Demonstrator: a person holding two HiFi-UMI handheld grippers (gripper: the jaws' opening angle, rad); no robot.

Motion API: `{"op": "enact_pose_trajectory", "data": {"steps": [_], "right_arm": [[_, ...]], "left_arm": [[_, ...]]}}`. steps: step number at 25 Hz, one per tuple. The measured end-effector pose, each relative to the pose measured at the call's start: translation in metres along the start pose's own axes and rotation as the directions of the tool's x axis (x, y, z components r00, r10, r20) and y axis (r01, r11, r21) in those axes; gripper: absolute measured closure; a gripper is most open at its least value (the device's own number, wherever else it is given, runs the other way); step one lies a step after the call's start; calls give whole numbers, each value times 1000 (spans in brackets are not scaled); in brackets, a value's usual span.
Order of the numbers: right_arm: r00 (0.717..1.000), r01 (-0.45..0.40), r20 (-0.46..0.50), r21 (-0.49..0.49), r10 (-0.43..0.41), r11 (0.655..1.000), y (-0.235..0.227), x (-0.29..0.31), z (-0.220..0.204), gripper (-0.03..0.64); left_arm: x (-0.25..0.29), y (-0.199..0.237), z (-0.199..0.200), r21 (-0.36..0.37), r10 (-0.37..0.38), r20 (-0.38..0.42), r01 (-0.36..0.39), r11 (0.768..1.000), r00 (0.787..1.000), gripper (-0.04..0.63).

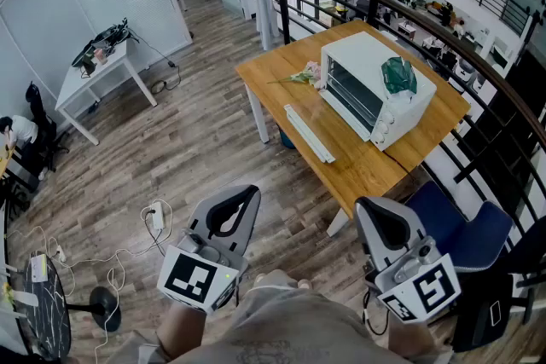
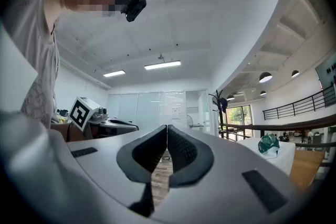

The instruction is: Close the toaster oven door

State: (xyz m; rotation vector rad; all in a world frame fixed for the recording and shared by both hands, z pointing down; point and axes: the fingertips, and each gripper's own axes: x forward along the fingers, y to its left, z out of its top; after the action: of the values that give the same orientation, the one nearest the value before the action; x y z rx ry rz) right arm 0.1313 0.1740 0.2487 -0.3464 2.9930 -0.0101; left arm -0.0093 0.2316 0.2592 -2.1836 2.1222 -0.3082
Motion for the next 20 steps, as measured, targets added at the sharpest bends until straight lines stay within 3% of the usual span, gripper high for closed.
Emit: {"op": "enact_pose_trajectory", "data": {"steps": [10,12,14,16,17,18,19,20], "right_arm": [[1000,-5,-12,20,5,1000,-11,-5,-2,584],[1000,-20,-3,16,20,1000,-12,-6,-1,584],[999,-35,17,13,35,999,-11,-4,0,584],[999,-28,48,16,27,999,-11,-1,2,583],[998,-21,62,19,20,1000,-13,1,3,570],[997,-20,70,20,18,1000,-14,3,3,516],[997,-24,72,18,22,1000,-15,5,2,450],[997,-30,72,15,29,999,-16,7,1,436]], "left_arm": [[8,-5,7,-2,1,20,-1,1000,1000,578],[4,0,17,-40,42,102,-38,998,994,578],[-6,10,30,-103,112,204,-93,990,972,577],[-7,19,31,-124,155,219,-130,984,963,543],[-5,22,28,-120,166,206,-143,982,964,475],[-3,24,25,-117,171,192,-150,982,966,434],[-1,25,22,-116,172,181,-153,981,968,431],[1,26,20,-115,171,174,-152,982,970,431]]}}
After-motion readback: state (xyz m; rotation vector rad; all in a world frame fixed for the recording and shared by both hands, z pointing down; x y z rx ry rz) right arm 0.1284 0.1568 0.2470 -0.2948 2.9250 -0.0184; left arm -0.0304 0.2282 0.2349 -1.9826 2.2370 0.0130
